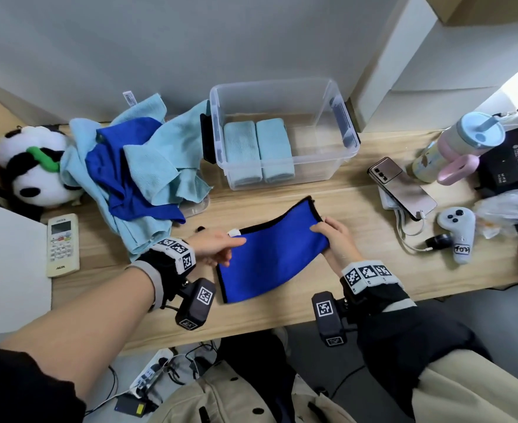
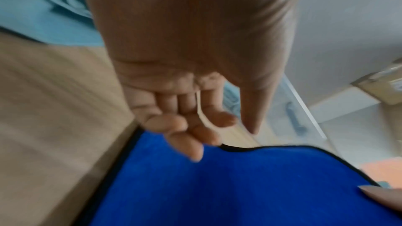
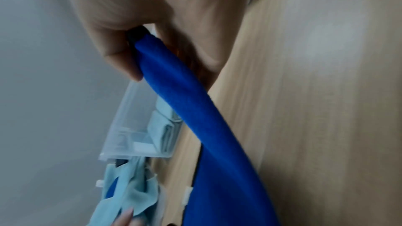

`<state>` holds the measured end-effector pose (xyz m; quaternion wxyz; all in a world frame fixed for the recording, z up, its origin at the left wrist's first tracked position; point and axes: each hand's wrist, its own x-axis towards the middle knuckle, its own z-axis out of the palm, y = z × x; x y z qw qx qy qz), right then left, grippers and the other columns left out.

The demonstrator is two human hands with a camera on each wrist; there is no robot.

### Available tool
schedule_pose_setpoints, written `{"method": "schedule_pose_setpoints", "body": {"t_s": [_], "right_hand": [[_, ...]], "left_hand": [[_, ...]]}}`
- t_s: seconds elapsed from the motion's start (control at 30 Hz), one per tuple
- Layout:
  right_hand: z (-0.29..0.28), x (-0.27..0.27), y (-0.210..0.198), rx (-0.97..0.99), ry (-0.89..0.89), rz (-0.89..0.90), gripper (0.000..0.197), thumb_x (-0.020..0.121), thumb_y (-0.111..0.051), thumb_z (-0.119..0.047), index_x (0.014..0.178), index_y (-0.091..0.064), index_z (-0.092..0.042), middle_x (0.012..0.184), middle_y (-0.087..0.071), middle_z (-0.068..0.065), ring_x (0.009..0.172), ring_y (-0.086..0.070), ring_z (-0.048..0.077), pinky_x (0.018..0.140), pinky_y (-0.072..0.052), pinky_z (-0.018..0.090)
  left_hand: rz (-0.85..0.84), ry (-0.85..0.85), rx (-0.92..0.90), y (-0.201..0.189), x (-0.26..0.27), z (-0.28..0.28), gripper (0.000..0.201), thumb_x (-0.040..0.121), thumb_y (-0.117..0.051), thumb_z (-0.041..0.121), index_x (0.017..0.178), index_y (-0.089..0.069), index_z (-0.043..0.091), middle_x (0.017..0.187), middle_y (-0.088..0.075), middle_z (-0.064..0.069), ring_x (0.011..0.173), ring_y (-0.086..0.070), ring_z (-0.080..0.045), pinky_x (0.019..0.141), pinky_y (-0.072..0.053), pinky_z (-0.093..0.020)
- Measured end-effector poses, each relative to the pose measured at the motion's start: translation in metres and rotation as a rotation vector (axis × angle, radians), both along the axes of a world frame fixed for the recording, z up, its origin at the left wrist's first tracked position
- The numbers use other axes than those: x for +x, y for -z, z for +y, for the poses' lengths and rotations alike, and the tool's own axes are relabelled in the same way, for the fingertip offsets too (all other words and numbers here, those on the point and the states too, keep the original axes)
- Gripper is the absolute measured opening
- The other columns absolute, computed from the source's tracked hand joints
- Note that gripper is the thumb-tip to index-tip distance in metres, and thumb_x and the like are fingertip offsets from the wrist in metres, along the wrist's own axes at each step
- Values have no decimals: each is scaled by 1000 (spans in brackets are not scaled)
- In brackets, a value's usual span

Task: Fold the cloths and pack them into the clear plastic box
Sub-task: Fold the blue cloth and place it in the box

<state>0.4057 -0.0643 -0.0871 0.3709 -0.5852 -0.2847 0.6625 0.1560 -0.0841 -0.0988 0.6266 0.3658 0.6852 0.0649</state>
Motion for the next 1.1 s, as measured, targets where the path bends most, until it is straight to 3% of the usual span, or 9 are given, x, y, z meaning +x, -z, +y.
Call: {"method": "schedule_pose_setpoints", "body": {"t_s": [0.1,0.23,0.3,0.43,0.57,0.7,0.83,0.93,1.1], "right_hand": [[7,-11,-23,46,-81,64,20,63,-56,-6,53,-46,-20,64,-44,5,61,-42,16,55,-27,26],[15,-15,-49,133,-295,-13,17,63,-52,-10,52,-47,-22,63,-40,5,58,-36,15,52,-20,27],[17,-15,-60,179,-352,-43,13,64,-51,-10,57,-46,-19,58,-40,1,53,-35,11,48,-22,24],[27,-5,-67,252,-294,-121,11,64,-59,-14,68,-48,-16,66,-53,1,60,-49,10,52,-35,20],[36,11,-70,318,-176,-224,21,70,-75,-17,69,-55,-21,73,-60,4,70,-55,17,66,-41,27],[45,15,-85,411,-99,-162,13,84,-64,-2,83,-64,-15,70,-71,-7,68,-66,7,68,-54,24],[53,16,-116,518,-21,-74,9,86,-62,-8,89,-69,-13,76,-73,-6,72,-66,6,67,-53,17],[49,16,-133,583,-22,-25,14,74,-68,-29,75,-73,-16,74,-72,-6,72,-65,5,69,-51,17],[35,21,-103,437,-133,-98,27,70,-68,-41,76,-72,-15,73,-71,-5,71,-62,7,75,-51,21]], "left_hand": [[-77,-100,380,-27,20,19,12,83,-68,25,85,-59,17,83,-60,0,65,-56,3,56,-42,-9],[-204,-59,481,-57,37,45,61,78,-72,25,132,-45,23,131,-49,-1,123,-46,-13,107,-36,-27],[-195,64,508,-68,41,52,49,78,-73,24,123,-55,21,119,-59,0,115,-54,-11,100,-43,-21],[-228,87,537,-72,42,55,11,87,-63,17,96,-67,13,68,-68,13,62,-61,4,58,-46,-11],[-183,36,580,-78,44,56,18,96,-46,13,102,-62,6,72,-65,8,56,-55,8,61,-45,-10],[-195,-11,702,-104,51,62,25,98,-41,11,115,-59,5,96,-59,-5,81,-54,-9,72,-45,-13],[-345,-186,829,-131,50,68,15,93,-53,10,100,-65,14,82,-66,11,73,-59,4,72,-47,-8],[-407,-247,855,-142,46,66,13,88,-61,12,82,-68,21,72,-69,14,74,-60,-2,81,-49,-20],[-349,-198,736,-110,39,47,9,87,-61,12,89,-70,11,67,-70,15,66,-62,2,75,-51,-17]]}}
